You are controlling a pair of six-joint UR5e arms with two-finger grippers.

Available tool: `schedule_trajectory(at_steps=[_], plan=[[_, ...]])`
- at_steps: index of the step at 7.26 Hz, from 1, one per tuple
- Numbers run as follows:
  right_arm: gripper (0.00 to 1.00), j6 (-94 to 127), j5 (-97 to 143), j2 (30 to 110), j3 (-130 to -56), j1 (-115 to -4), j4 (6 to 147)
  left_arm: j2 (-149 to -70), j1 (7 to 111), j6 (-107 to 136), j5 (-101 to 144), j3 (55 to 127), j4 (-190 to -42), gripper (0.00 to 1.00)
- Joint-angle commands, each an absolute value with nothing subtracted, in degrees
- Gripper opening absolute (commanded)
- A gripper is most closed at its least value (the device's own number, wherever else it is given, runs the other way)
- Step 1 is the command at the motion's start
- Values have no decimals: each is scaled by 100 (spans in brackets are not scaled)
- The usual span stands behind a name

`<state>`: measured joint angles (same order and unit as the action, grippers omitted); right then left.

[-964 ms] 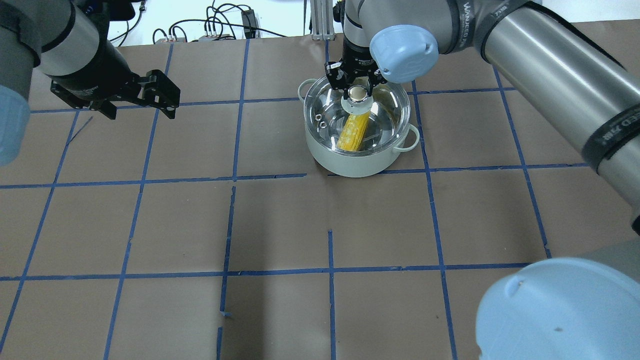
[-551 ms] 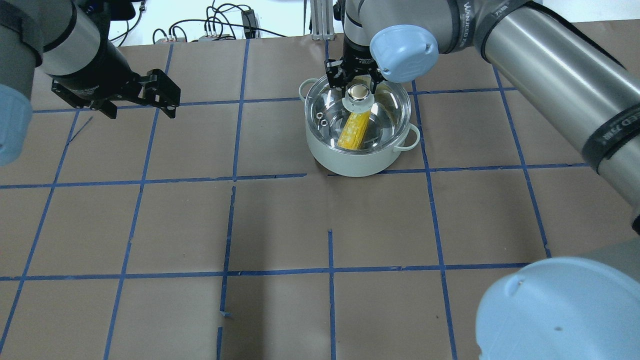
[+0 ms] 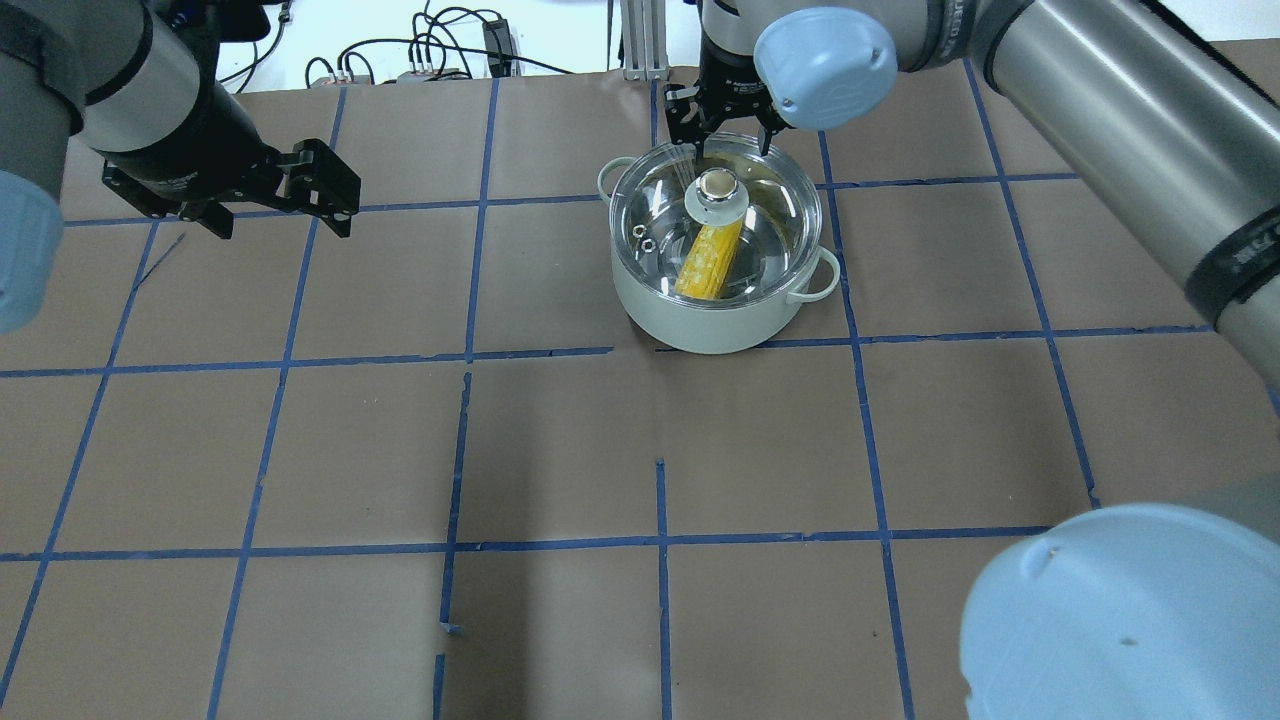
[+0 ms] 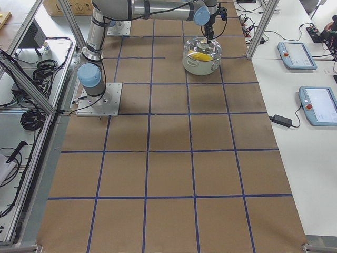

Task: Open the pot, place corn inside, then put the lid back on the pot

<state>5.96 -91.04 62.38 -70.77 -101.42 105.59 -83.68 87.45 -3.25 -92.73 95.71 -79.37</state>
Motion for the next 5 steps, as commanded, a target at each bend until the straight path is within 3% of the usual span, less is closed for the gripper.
schedule_trajectory(at_steps=[1,4,5], plan=[[100,422,-9141,6545,-6987,-9756,10205,-8367,8745,-325,-9272,9597,-7937,100],[100,396,-9211,7888,-7136,-9572,8767,-8253,8745,-334,-9264,9747,-7919,100],[100,387,-9202,8310,-7537,-9423,8615,-8244,8745,-334,-9264,9747,-7919,100]])
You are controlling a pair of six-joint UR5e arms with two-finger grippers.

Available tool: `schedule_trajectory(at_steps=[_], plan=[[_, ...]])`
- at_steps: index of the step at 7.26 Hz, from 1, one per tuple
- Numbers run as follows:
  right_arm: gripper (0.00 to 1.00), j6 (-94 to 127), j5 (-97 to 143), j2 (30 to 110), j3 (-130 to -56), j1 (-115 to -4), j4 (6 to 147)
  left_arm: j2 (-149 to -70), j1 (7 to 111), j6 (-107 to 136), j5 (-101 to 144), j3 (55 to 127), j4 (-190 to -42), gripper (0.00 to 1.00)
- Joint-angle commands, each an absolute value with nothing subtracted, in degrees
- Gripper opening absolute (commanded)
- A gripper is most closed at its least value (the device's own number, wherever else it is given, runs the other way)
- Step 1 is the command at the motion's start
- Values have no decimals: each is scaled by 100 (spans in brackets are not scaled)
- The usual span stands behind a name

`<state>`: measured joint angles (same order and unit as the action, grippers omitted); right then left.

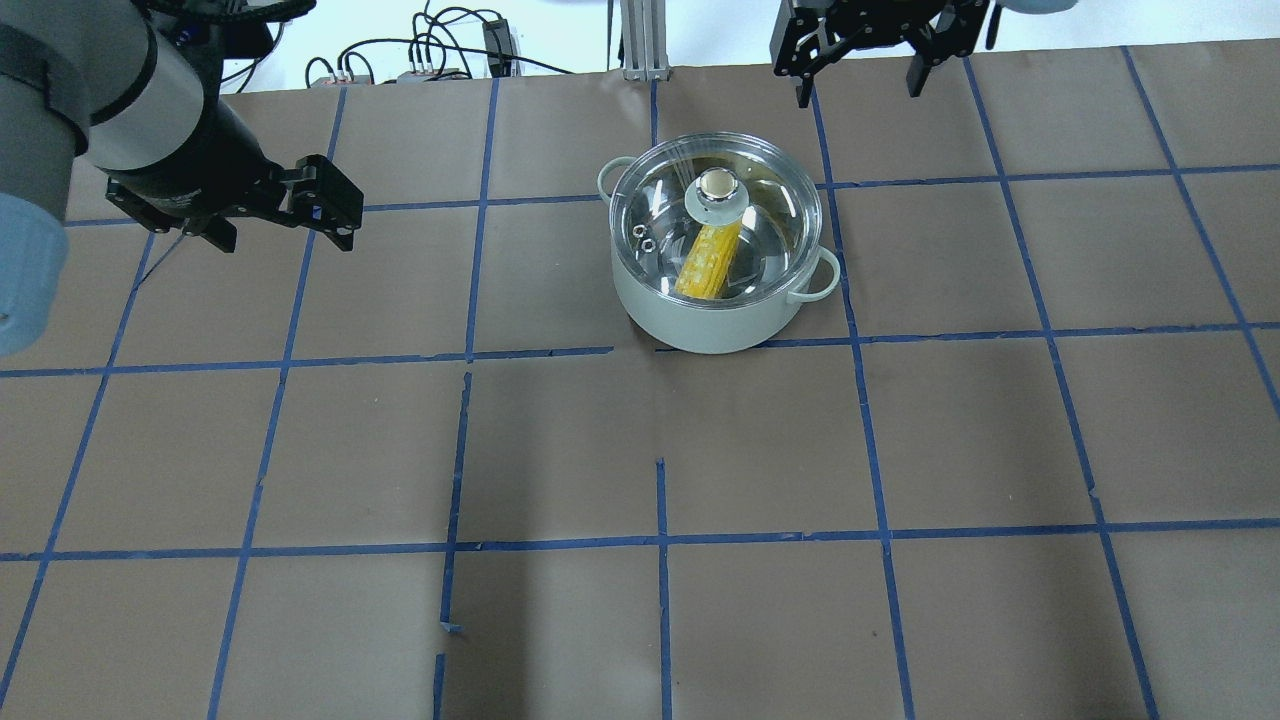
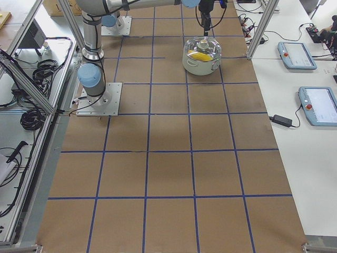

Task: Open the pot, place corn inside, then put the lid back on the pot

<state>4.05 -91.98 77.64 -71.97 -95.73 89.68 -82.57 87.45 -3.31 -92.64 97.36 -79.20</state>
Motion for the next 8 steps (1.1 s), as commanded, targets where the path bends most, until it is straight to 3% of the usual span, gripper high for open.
schedule_trajectory(at_steps=[1,3,8], plan=[[100,265,-9220,8636,-8107,-9344,8657,-8244,8745,-351,-9264,9747,-7919,100],[100,123,-9211,9008,-8586,-9334,8842,-8244,8745,-352,-9264,9747,-7919,100],[100,105,-9123,9000,-8692,-9334,8833,-8244,8745,-352,-9264,9747,-7919,100]])
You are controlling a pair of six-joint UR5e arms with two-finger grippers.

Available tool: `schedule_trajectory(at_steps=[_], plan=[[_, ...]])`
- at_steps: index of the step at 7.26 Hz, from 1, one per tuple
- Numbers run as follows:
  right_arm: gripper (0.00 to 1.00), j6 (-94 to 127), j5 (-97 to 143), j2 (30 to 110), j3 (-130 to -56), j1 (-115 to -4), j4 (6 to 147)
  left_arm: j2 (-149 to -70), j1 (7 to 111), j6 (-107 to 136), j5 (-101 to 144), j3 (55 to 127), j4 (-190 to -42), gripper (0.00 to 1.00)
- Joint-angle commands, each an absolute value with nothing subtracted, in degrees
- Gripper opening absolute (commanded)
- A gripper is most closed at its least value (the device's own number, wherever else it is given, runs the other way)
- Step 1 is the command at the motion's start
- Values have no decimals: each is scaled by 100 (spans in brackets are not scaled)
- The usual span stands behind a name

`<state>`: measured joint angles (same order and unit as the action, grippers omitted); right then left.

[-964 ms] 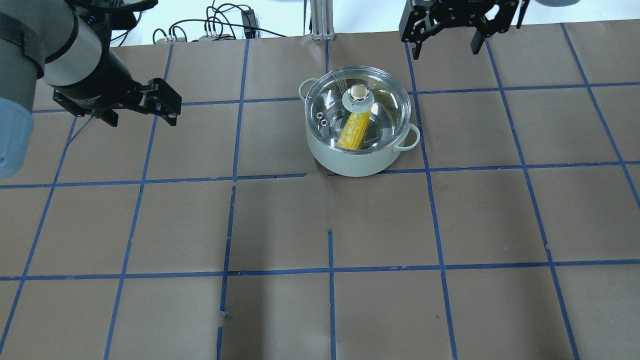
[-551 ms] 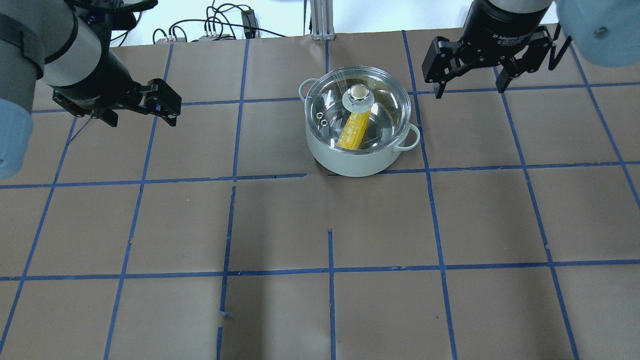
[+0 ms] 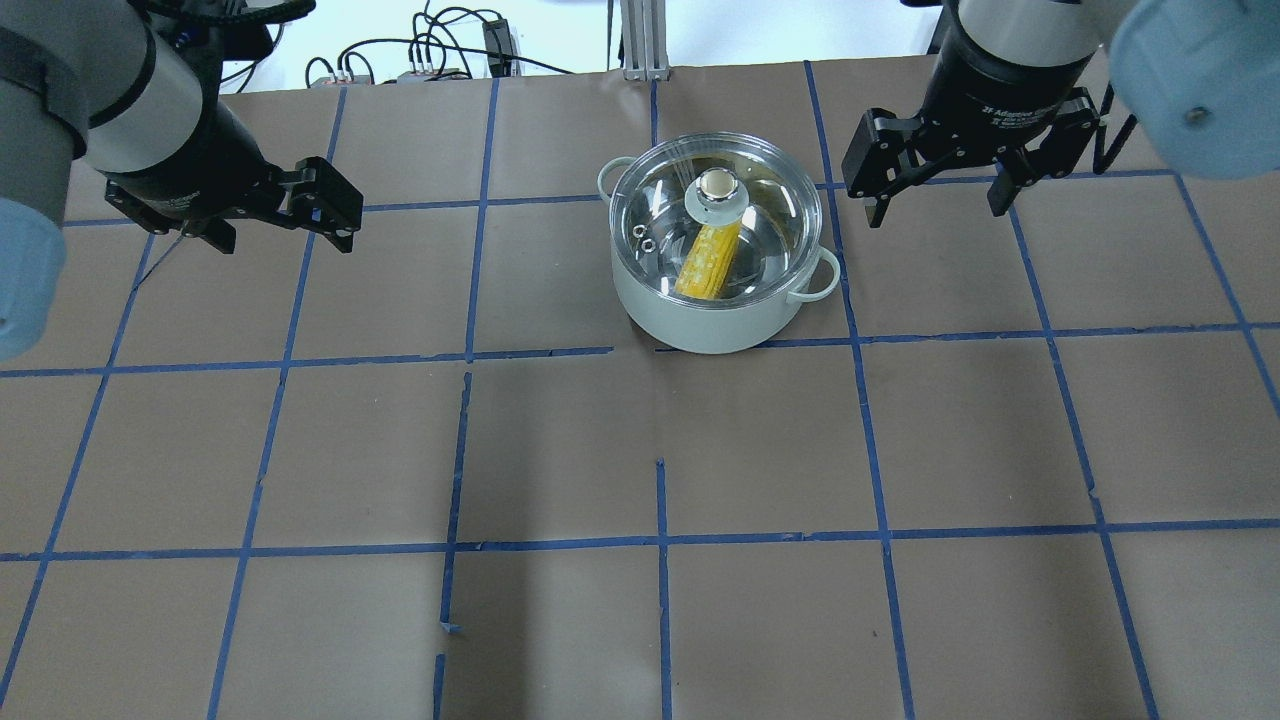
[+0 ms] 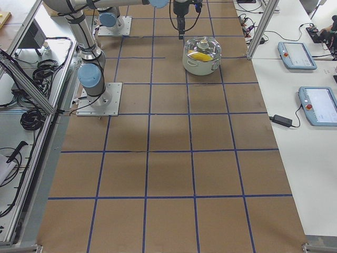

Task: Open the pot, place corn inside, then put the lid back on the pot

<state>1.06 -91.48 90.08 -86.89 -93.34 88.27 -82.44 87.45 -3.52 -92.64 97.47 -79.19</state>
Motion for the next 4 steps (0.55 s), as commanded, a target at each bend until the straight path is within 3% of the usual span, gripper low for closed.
schedule_trajectory(at_steps=[1,4], plan=[[100,105,-9123,8974,-8701,-9317,8946,-8244,8745,-352,-9264,9747,-7919,100],[100,105,-9123,8991,-8675,-9334,9000,-8244,8745,-360,-9272,9747,-7919,100]])
